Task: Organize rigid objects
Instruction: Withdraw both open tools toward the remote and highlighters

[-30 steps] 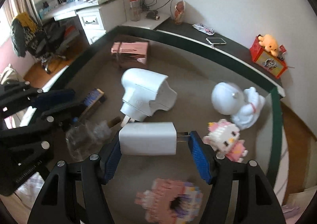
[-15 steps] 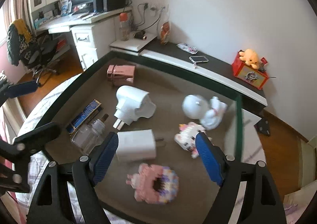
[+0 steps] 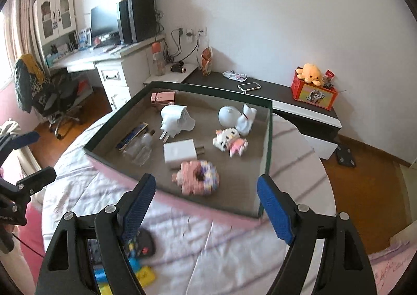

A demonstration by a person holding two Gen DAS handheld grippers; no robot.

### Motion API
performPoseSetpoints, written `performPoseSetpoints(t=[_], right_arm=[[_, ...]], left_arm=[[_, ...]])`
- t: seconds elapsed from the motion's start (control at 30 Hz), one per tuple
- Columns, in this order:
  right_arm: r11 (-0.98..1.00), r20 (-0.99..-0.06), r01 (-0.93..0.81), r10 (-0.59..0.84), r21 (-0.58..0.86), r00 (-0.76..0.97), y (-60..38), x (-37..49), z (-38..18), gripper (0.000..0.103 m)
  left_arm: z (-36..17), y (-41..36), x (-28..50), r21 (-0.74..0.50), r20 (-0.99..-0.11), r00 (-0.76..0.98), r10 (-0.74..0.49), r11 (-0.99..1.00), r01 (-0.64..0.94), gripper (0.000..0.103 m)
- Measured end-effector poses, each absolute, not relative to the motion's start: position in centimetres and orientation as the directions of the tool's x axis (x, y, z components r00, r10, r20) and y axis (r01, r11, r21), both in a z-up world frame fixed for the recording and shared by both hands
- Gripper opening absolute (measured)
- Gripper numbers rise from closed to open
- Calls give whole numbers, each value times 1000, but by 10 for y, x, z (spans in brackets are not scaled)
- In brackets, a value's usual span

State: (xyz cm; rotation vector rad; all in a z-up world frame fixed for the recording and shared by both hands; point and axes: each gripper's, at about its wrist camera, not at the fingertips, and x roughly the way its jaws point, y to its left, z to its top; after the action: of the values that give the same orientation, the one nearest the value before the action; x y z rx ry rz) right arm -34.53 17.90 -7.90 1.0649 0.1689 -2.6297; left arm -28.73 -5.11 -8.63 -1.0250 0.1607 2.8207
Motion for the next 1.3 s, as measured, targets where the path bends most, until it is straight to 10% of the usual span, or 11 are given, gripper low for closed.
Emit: performPoseSetpoints(t=[1.3], right_arm=[[-979,-757,203,-131,-2,-640,141,-216,-184,82]], left_arm=[[-144,-59,-183,9,-724,-680,116,-984,-177,103]])
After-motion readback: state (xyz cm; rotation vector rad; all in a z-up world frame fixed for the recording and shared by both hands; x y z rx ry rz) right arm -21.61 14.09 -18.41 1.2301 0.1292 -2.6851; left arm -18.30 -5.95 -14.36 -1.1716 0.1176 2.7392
